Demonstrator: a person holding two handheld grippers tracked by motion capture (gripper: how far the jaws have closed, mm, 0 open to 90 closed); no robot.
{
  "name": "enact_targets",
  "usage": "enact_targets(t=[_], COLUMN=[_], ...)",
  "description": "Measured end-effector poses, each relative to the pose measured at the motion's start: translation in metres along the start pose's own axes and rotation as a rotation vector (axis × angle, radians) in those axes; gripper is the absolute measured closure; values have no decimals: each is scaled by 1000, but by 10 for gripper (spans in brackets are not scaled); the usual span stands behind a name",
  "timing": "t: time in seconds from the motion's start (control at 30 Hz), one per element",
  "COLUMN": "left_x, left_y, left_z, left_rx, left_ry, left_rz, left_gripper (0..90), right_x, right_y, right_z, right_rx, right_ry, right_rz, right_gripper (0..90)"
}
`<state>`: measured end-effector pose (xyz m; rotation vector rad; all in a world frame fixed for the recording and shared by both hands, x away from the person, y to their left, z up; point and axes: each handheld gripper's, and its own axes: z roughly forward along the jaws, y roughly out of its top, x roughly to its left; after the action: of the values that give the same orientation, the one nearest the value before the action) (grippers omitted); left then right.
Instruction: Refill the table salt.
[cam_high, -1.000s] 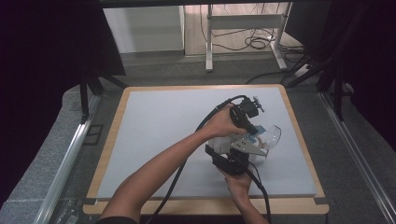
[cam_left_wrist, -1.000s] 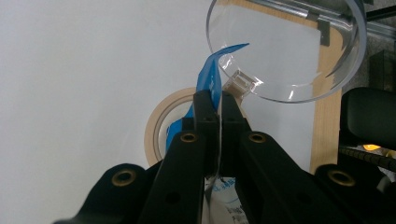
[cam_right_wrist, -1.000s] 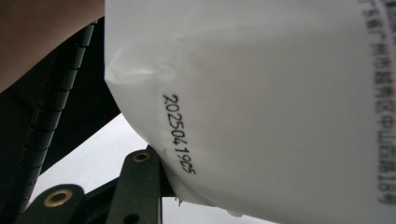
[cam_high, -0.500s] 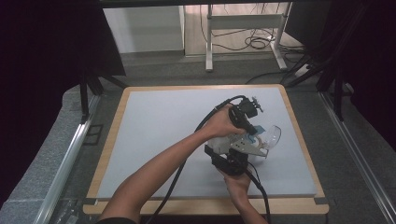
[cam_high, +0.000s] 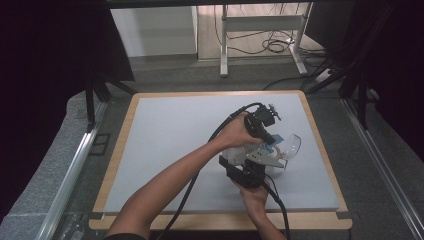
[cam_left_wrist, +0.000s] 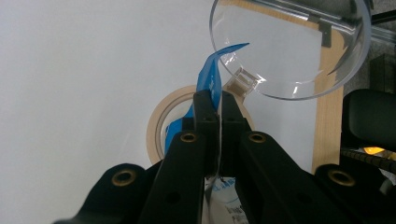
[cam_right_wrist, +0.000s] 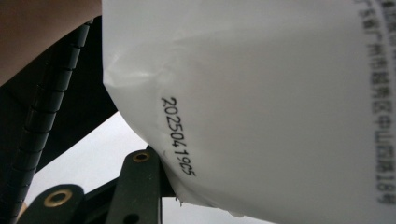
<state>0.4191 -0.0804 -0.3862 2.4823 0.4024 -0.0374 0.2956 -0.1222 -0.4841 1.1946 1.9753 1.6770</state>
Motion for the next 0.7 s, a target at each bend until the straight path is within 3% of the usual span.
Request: enact_targets(t=[0.7], left_x=[-3], left_y=[-9], left_z=[-6], left_rx=[-41], left_ry=[-2], left_rz=[-4], left_gripper=[898], right_x=[3], right_y=[-10], right_z=[1], right_rx=[20], right_ry=[-27], right_rz=[-41], right_gripper=[584])
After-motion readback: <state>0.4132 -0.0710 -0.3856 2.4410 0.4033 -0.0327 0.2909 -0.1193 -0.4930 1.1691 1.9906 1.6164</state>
